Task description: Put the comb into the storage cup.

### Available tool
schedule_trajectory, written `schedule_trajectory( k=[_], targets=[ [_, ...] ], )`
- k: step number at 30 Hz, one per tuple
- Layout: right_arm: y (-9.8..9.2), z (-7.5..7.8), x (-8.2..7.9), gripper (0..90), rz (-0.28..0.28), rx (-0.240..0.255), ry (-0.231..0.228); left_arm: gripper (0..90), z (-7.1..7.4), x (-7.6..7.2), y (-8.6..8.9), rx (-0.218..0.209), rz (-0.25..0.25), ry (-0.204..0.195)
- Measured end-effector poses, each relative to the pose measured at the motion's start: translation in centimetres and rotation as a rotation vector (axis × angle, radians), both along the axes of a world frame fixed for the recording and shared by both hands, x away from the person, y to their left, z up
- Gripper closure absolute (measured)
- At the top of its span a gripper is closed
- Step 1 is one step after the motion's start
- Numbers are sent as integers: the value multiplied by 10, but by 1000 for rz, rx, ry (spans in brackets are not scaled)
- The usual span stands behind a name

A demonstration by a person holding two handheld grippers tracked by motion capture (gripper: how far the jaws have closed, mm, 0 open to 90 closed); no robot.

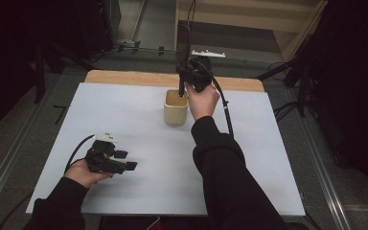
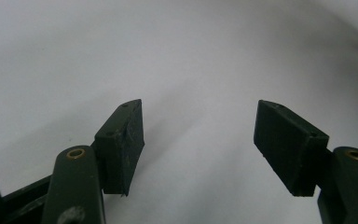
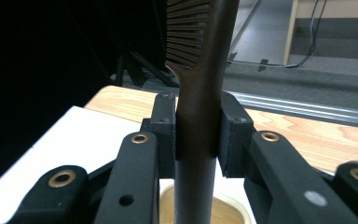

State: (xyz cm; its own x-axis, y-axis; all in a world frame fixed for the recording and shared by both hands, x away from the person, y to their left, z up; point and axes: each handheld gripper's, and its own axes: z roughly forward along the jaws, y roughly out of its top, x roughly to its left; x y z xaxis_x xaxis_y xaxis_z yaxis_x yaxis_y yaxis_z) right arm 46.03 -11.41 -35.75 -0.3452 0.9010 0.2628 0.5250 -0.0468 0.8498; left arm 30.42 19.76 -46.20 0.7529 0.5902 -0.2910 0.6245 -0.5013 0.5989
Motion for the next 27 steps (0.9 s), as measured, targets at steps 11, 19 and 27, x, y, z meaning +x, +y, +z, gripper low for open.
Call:
schedule_trajectory(
  k=[11,19,27],
  targets=[
    [-1,-9,4,701,18,30,6,339,-1,0,-1,0,-10,1],
    [-5,-20,6,701,0,23,11,339,-1,0,-3,-2,-15,5],
    [0,-32,4,701,3,8,4,339,-1,0,-2,-1,-15,3]
  ],
)
